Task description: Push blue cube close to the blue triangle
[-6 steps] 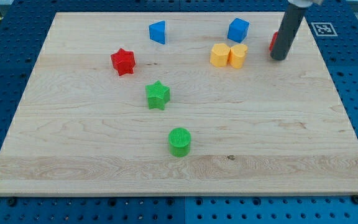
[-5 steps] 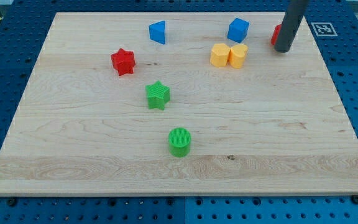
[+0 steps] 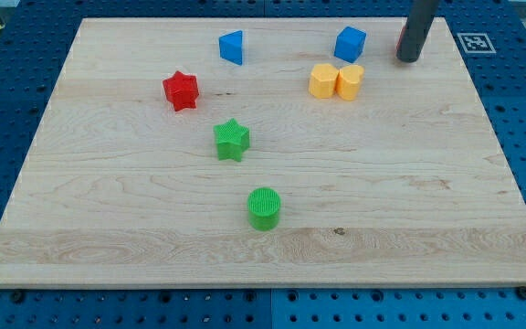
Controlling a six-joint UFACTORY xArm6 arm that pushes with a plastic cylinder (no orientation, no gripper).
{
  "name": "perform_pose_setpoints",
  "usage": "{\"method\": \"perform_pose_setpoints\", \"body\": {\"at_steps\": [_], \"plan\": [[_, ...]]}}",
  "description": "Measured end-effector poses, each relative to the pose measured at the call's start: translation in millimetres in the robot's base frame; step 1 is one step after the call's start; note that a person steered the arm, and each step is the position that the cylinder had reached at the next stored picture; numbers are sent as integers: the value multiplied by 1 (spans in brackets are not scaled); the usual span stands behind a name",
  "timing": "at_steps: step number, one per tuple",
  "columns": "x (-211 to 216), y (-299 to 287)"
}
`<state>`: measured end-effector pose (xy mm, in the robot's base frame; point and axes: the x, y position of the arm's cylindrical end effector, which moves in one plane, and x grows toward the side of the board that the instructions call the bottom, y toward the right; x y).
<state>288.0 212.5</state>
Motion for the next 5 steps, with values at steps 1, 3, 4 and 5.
{"method": "perform_pose_setpoints", "body": {"at_steps": [1,3,4,5], "plan": [[0,0],[-6,-17],[-24,-29],[-24,-34]]}}
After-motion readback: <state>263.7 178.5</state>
